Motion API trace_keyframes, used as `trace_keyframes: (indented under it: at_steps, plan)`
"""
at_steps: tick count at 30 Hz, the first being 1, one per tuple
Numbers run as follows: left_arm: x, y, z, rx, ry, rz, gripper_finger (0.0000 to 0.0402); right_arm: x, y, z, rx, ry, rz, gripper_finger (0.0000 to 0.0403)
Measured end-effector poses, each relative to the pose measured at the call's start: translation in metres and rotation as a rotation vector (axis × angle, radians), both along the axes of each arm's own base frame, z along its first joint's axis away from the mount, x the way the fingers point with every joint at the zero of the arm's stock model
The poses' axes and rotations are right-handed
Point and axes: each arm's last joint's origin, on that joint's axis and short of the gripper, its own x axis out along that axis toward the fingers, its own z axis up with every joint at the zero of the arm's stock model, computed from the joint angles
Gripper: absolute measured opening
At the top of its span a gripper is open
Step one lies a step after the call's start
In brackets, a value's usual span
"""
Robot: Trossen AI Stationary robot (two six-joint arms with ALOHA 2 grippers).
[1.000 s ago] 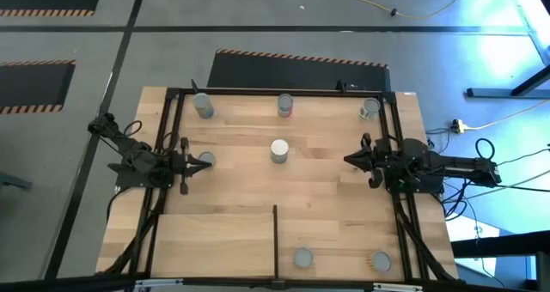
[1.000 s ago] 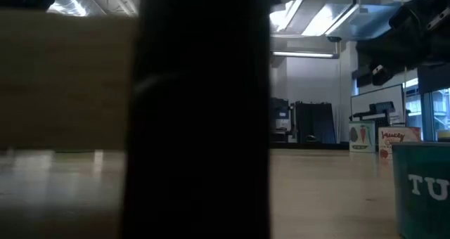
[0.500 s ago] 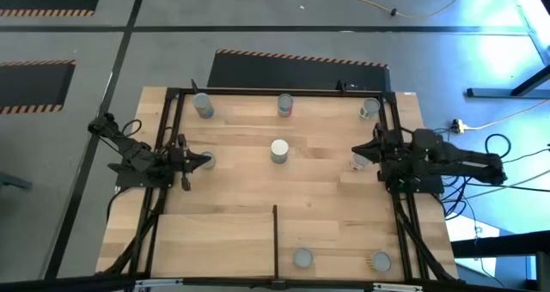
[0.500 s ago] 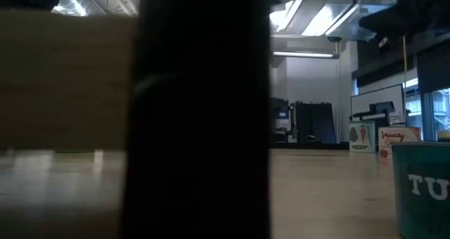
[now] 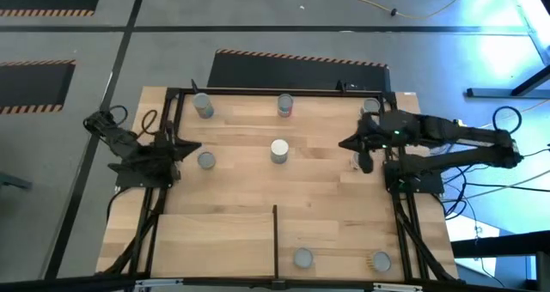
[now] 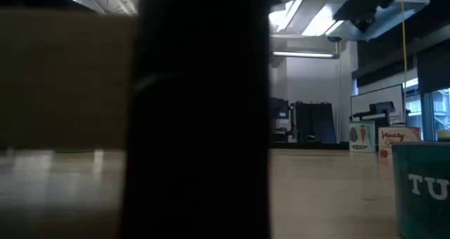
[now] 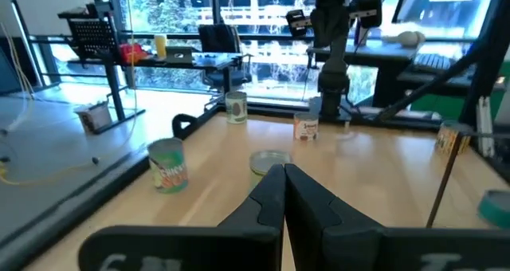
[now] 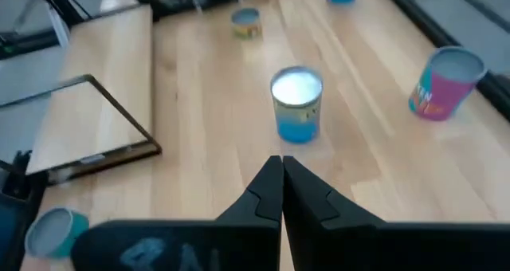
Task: Pick and place cans onto a shelf
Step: Put the canned cherries on the shelf
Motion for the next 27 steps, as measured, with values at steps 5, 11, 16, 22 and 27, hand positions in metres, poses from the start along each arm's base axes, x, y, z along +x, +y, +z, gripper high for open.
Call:
trace_keyframes:
  at_steps: [5,11,16,22,27]
  plan:
    - [-0.006,0.004,0.026,0.040,0.051,-0.004,0.0000,0.029,-0.005,0.024,0.000,0.000,-0.012,0.0006]
    - [-0.003,0.001,0.052,-0.062,0.146,-0.036,0.0000,0.052,-0.013,0.047,-0.025,-0.021,-0.071,0.0028]
    - [0.008,-0.009,0.066,-0.174,0.291,-0.064,0.0000,0.073,-0.018,0.039,-0.054,0.057,-0.079,0.0056]
    - [0.016,-0.016,0.088,-0.420,0.316,-0.044,0.0000,0.095,-0.022,0.020,-0.109,0.142,-0.028,0.0094]
    - [0.016,-0.017,0.105,-0.422,0.307,-0.055,0.0000,0.111,-0.022,0.007,-0.148,0.172,0.088,0.0105]
